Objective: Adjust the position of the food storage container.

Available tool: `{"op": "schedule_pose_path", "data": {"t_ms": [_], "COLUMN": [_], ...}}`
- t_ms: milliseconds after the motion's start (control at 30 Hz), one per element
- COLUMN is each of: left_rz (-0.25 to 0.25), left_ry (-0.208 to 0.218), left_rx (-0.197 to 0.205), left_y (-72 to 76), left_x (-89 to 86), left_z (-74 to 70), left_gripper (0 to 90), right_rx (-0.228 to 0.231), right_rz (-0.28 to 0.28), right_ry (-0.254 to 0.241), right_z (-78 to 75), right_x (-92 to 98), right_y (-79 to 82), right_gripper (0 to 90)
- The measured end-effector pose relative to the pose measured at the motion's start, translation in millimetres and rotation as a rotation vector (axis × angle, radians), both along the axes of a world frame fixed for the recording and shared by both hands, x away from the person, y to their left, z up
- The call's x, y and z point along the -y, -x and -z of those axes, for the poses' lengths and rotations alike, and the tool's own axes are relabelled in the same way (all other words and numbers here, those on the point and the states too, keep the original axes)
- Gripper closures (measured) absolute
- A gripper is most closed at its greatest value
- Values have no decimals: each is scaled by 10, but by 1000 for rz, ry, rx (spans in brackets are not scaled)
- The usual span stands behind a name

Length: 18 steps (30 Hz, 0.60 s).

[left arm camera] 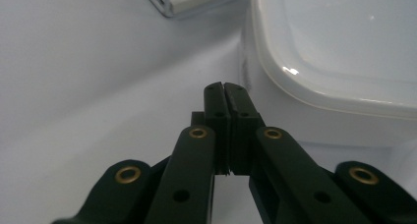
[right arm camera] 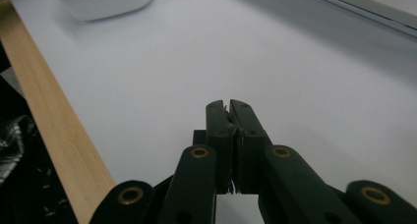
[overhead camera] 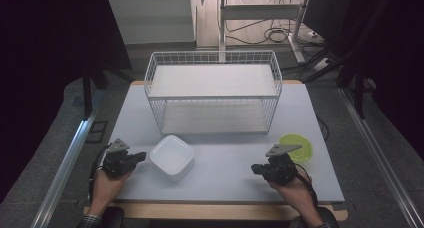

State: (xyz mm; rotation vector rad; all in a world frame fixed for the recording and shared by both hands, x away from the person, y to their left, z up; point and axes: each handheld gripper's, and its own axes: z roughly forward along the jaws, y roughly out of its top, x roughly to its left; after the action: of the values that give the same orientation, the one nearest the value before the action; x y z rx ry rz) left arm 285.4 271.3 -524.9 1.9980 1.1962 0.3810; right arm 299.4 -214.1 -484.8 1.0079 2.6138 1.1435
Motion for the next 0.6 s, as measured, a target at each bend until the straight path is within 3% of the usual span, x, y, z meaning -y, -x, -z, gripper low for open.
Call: {"op": "schedule_pose_path", "data": {"t_ms": [133,233,367,600], "left_rz": [16,34,70,142], "left_ry": [-52,-43,-64,-83], "left_rx": [-3,-7,-12,-14], "left_y": [6,18,37,40], "left_x": [151,230,396,672], "left_z": [1,-6,-9,-9], "left_gripper": [889,889,883,875], "right_rx": [-19,-31,-49,-40], "right_rz": [-28,-36,-41,-41], "right_ry": [-32,-47,-69,-60], "right_z": [21,25,40,51], "right_x": [-185,-247,-343,-414], "right_y": [-11,-18,-30,-88], "right_gripper": [873,873,868,862]}}
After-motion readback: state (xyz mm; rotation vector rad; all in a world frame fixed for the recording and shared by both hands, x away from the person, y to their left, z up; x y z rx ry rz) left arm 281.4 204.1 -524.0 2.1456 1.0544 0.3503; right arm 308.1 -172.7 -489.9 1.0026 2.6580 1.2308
